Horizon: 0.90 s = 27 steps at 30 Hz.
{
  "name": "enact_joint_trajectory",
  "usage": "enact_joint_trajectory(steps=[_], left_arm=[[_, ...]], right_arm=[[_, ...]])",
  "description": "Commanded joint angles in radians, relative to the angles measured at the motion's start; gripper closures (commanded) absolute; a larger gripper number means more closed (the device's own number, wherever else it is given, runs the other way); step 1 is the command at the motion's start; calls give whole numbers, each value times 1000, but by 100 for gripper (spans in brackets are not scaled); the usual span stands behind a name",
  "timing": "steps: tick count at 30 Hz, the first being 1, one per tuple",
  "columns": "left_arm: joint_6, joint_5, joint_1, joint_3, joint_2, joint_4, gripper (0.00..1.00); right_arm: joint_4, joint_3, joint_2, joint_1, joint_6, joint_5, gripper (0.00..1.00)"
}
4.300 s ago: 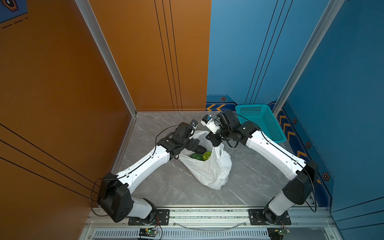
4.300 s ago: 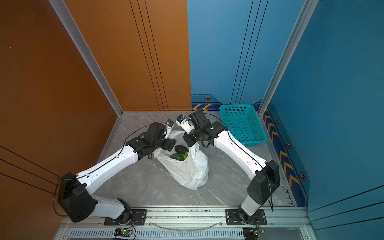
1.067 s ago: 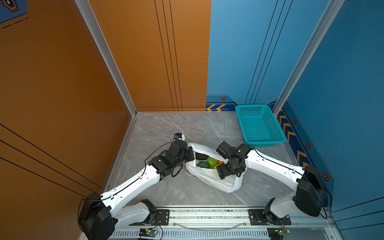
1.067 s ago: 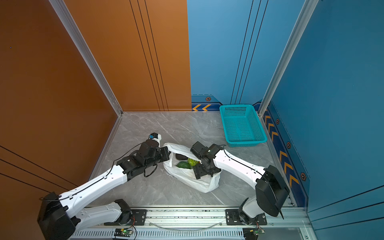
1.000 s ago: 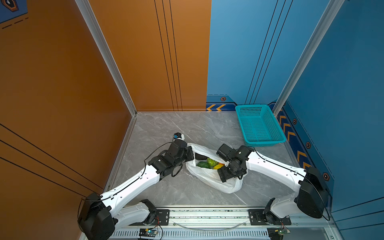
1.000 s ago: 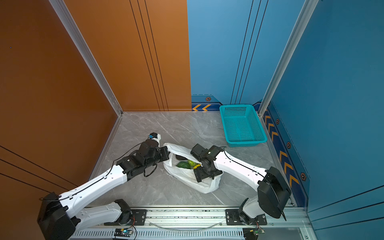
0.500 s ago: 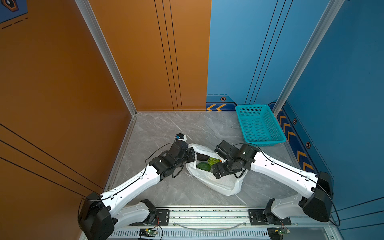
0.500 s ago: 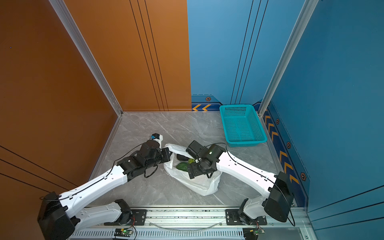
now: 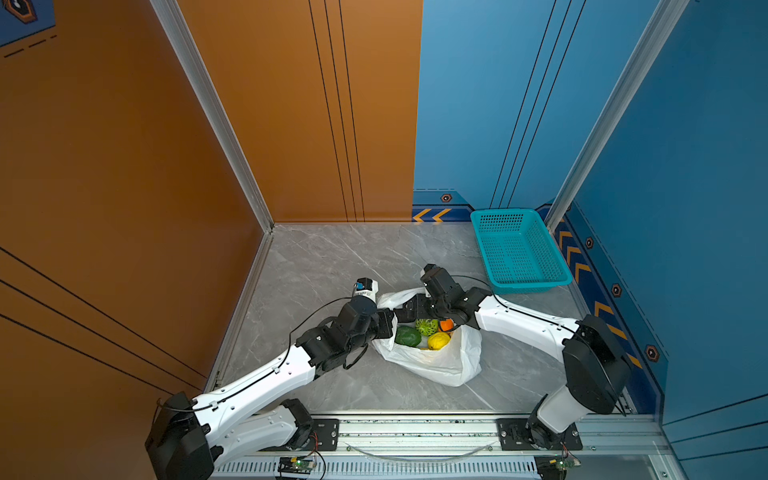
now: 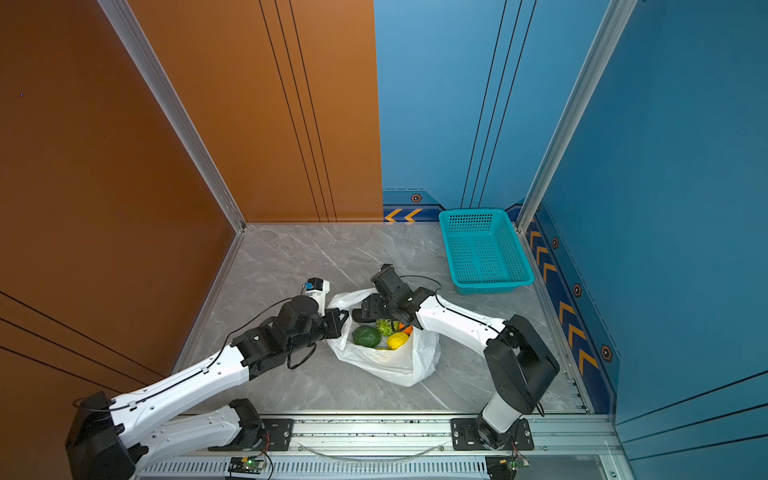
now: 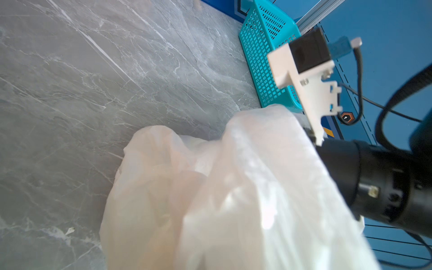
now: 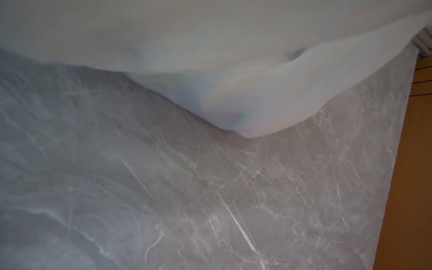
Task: Untie the knot of the plastic bag and take out the fruit
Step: Open the plastic bag at the center of the table.
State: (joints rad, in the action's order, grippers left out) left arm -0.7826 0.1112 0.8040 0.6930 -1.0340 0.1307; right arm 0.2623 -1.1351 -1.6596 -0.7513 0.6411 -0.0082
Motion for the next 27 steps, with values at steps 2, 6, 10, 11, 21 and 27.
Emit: enact_joint_trajectory(steps=[2, 6, 10, 11, 21, 27], left_arm=[[29, 107, 27, -32, 64, -34, 100], [34, 155, 57, -50, 91, -45, 100], [46, 154, 86, -21, 42, -68, 100], [45, 155, 86, -15, 31, -69, 100], [34, 147, 92, 70, -61, -127, 100], [22, 178, 94, 82, -60, -128, 100]], right_arm=[[-131, -130, -72, 66, -168, 172, 12], [-49, -247, -140, 143, -236, 102, 11], [79, -293, -152, 147, -277, 2, 11], [98, -289, -147, 142, -281, -11, 11], [358, -307, -60, 57, -237, 49, 8], [456, -290, -73, 6, -199, 284, 14]])
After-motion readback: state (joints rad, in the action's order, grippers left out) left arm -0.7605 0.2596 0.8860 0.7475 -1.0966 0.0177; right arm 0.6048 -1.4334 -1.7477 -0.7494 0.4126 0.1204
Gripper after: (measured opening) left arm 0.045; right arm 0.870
